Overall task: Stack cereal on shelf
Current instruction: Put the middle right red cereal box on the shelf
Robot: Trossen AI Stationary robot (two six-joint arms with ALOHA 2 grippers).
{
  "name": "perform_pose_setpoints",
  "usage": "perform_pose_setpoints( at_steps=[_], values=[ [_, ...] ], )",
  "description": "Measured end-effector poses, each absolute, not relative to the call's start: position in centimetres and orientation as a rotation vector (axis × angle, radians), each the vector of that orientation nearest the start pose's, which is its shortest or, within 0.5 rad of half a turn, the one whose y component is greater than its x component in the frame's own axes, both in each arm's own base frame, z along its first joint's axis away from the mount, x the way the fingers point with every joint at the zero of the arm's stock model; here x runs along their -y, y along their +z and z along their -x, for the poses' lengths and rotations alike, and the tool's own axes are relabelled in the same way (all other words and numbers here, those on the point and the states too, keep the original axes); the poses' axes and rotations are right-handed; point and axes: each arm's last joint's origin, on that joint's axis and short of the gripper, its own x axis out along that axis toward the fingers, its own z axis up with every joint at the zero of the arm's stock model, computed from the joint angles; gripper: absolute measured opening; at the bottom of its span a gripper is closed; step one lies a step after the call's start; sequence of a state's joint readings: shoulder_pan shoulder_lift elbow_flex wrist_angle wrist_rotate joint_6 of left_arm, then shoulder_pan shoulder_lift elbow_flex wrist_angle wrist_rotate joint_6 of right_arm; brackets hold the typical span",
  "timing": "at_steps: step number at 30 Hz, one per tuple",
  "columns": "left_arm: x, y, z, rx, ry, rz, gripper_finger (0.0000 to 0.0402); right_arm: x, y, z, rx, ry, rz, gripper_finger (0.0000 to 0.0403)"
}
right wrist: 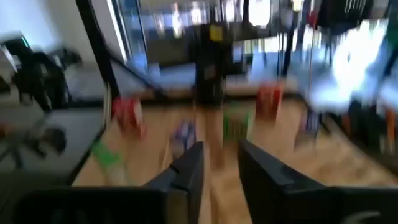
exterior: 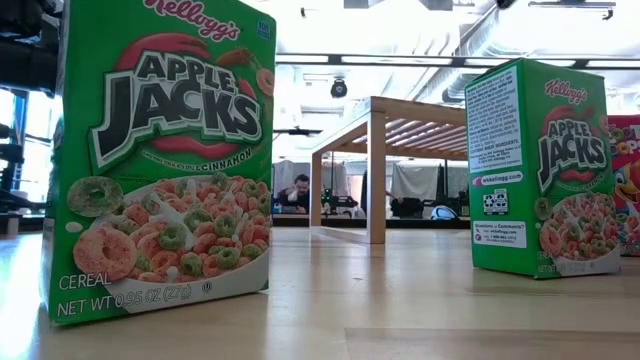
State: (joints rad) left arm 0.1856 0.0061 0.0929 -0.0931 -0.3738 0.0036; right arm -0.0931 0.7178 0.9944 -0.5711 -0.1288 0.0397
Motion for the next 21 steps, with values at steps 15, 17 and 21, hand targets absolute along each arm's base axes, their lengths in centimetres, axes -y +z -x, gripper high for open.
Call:
perform_pose_setpoints(
  at_steps=[15, 17, 21],
  values=[
    [-2.7, 18.5, -8.6, -0.008, 0.559, -0.004, 0.0001, -4.3, 33.0, -14.5, -1.001, -0.087, -0.292, 0.0253],
    [-2.7, 18.6, -8.6, -0.007, 0.559, -0.004, 0.0001, -5.1, 32.5, -15.2, -1.039, -0.089, -0.277, 0.0258],
    [-2.7, 18.6, -8.6, -0.007, 0.56, -0.004, 0.0001, -6.2, 31.3, -16.1, -1.141, -0.098, -0.24, 0.0262]
  ],
)
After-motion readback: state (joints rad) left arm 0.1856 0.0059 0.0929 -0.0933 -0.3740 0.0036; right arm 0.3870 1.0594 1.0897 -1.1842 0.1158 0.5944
